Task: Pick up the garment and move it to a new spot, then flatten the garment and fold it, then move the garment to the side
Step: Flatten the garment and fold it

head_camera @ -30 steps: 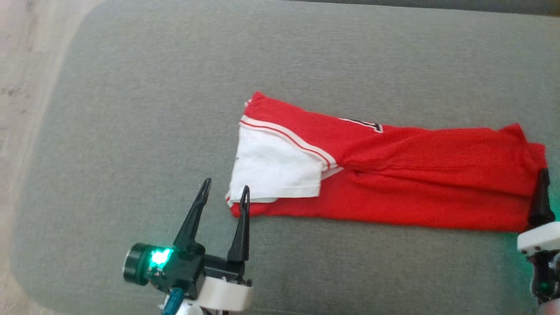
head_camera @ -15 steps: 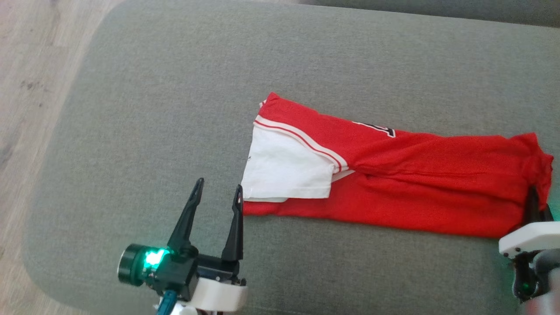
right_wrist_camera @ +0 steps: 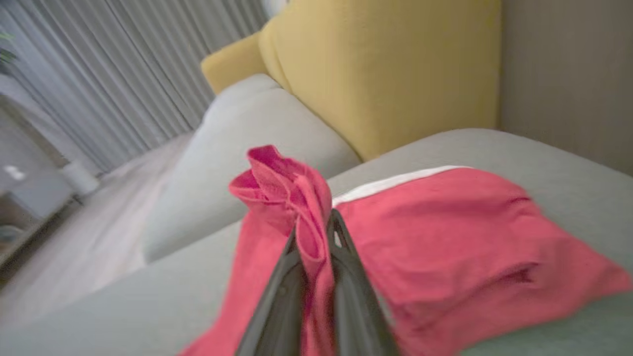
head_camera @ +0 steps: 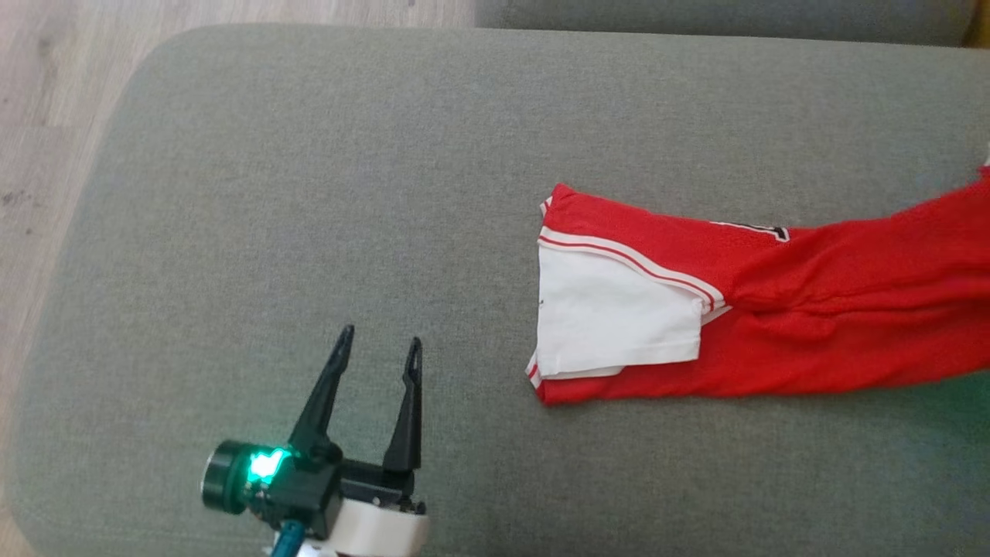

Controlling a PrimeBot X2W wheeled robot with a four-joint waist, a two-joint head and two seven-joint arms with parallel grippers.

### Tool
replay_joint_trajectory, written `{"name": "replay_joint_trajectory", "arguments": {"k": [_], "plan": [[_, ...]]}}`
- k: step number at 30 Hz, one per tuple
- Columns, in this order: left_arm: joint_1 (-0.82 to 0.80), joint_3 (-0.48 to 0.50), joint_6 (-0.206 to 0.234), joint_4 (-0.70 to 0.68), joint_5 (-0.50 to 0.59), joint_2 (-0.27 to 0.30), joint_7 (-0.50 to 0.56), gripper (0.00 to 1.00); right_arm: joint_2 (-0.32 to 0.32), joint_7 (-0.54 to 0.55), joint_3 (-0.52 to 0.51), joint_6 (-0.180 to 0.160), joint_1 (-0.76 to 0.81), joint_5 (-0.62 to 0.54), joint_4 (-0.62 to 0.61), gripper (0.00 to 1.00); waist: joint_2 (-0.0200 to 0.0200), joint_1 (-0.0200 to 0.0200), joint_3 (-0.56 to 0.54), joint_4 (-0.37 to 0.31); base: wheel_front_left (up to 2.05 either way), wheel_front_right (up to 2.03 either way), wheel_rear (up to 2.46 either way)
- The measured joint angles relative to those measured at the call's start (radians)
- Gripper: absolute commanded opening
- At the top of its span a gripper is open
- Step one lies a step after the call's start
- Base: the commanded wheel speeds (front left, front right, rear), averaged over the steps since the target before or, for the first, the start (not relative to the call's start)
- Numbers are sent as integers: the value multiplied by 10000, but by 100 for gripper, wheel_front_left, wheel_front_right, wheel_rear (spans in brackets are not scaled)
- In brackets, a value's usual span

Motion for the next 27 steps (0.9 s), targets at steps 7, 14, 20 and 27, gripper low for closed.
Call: {"name": "replay_joint_trajectory", "arguments": {"k": [7,14,20,27], "plan": [[218,144,-349,105,234,-268,0,100,1971,1569,1206,0,381,1336,-3285,0,0,0,-147,13,0,0,0],[215,282,-673,213,320,-468,0,100,2080,1185,3317,0,818,3172,-3206,0,0,0,-151,445,0,0,0],[213,309,-826,360,399,-566,0,100,2075,-268,5315,0,612,4019,-1538,0,0,0,-79,930,0,0,0],[210,347,-918,418,410,-677,0,100,2038,-1361,7191,0,-660,4861,-249,0,0,0,56,1332,0,0,0]]}}
